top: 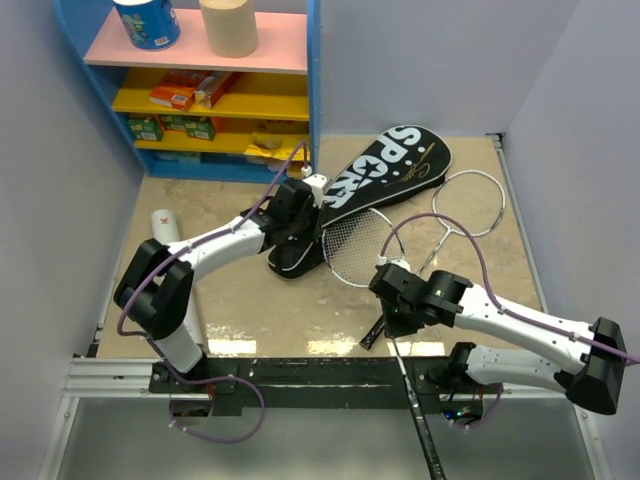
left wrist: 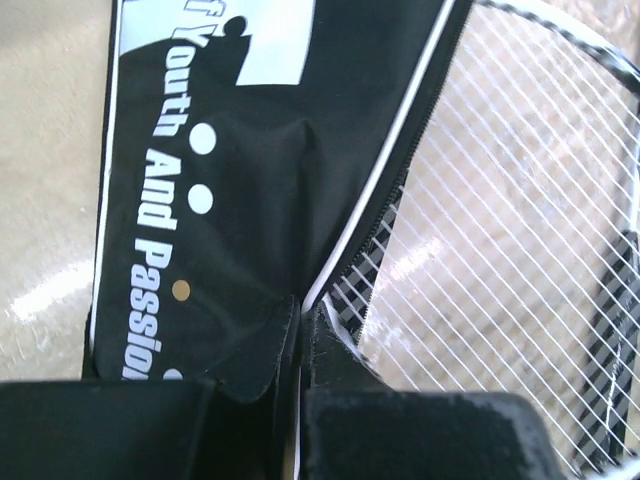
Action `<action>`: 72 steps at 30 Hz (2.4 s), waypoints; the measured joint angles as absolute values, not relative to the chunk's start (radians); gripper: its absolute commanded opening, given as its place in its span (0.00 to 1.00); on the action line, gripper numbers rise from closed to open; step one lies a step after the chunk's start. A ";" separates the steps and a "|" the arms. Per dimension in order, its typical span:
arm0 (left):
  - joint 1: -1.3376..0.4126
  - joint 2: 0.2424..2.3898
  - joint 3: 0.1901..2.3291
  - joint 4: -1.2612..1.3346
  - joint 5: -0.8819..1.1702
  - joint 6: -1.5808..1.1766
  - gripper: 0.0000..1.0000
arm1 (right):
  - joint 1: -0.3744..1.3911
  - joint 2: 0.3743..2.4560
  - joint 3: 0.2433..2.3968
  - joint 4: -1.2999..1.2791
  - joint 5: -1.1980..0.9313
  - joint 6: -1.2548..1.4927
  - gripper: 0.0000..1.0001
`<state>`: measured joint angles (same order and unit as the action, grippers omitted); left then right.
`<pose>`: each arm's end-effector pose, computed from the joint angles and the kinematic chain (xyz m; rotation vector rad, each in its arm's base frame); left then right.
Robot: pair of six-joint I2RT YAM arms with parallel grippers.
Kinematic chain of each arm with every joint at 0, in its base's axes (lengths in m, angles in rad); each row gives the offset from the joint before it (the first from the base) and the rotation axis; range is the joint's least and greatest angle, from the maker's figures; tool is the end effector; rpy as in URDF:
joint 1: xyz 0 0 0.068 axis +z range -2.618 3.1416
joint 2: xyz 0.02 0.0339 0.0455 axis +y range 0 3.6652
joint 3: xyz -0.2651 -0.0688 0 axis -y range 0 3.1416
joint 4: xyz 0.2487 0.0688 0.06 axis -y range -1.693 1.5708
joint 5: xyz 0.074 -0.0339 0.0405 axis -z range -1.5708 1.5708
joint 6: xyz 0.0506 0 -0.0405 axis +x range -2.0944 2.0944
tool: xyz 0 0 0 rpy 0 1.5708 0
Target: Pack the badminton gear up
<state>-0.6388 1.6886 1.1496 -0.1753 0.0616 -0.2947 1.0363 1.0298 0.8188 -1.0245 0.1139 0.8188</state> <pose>0.3108 -0.2347 0.2190 0.4342 2.3059 -0.5465 0.0967 0.1521 0.2300 -0.2806 2.8225 0.2871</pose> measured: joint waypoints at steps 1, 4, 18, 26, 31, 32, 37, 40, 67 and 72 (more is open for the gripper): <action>-0.652 1.674 1.139 -0.177 0.053 -0.295 0.00 | 1.036 1.037 0.819 -1.023 0.114 0.819 0.00; -0.698 1.630 1.107 -0.182 0.030 -0.295 0.00 | 1.036 1.064 0.819 -1.003 0.115 0.818 0.00; -0.953 1.401 0.801 -0.175 -0.004 -0.396 0.00 | 1.026 1.304 0.819 -0.794 0.189 0.891 0.00; -0.963 1.157 0.635 -0.188 -0.003 -0.500 0.00 | 0.874 1.451 0.853 -0.565 0.213 0.943 0.00; -0.963 1.120 0.597 -0.180 0.006 -0.533 0.00 | 0.808 1.618 0.958 -0.446 0.224 0.961 0.00; -0.961 1.121 0.591 -0.176 0.005 -0.537 0.00 | 0.799 1.650 0.982 -0.426 0.225 0.957 0.00; -0.956 1.152 0.574 -0.134 0.025 -0.545 0.00 | 0.727 1.731 1.023 -0.327 0.210 0.913 0.00; -0.956 1.187 0.574 -0.096 0.041 -0.551 0.00 | 0.670 1.755 1.043 -0.302 0.196 0.869 0.18; -0.956 1.399 0.712 -0.030 0.075 -0.556 0.00 | 0.654 1.195 0.771 -0.551 0.059 0.661 0.46; -0.956 1.399 0.713 -0.031 0.075 -0.556 0.00 | 0.690 1.153 0.744 -0.614 0.043 0.662 0.45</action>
